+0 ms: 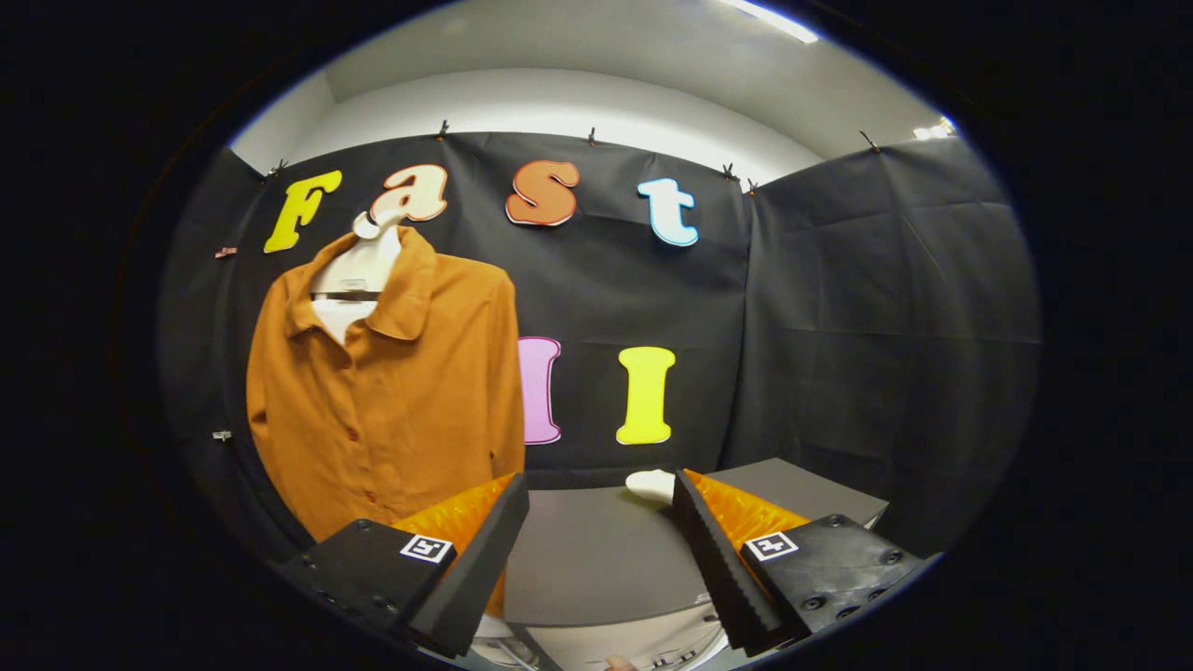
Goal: Iron the clothes twice with a garment steamer, once on the left side and once on the right side.
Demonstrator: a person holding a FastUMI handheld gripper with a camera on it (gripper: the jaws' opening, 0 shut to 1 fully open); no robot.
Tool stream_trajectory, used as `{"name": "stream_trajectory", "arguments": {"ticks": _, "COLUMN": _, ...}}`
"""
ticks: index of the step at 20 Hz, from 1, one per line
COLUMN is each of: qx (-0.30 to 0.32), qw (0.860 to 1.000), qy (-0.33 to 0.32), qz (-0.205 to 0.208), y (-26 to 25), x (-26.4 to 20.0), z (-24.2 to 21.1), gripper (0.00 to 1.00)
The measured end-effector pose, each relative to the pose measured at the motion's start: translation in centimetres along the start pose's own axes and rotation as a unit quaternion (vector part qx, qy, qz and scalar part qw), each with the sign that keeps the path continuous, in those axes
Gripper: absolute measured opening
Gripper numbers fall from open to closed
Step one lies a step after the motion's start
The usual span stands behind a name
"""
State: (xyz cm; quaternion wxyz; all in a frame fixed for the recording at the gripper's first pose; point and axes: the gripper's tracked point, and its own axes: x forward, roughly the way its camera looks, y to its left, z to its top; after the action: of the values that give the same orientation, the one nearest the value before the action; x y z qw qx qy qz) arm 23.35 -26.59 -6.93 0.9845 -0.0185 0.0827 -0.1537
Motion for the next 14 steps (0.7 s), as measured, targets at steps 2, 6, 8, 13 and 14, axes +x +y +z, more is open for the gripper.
{"name": "stream_trajectory", "arguments": {"ticks": 2, "qx": -0.001, "qw": 1.000, "qy": 0.019, "qz": -0.007, "y": -2.1, "x": 2.5, "z": -1.0, "gripper": 0.98}}
{"name": "stream_trajectory", "arguments": {"ticks": 6, "qx": 0.009, "qw": 0.998, "qy": 0.061, "qz": -0.009, "y": -5.8, "x": 6.8, "z": -3.5, "gripper": 0.98}}
{"name": "stream_trajectory", "arguments": {"ticks": 8, "qx": 0.010, "qw": 0.996, "qy": 0.089, "qz": -0.006, "y": -7.0, "x": 8.7, "z": -5.4, "gripper": 0.98}}
{"name": "stream_trajectory", "arguments": {"ticks": 13, "qx": 0.004, "qw": 0.985, "qy": 0.173, "qz": 0.012, "y": -8.8, "x": 11.8, "z": -10.7, "gripper": 0.99}}
{"name": "stream_trajectory", "arguments": {"ticks": 14, "qx": 0.009, "qw": 0.983, "qy": 0.184, "qz": 0.013, "y": -9.2, "x": 12.4, "z": -11.5, "gripper": 0.99}}
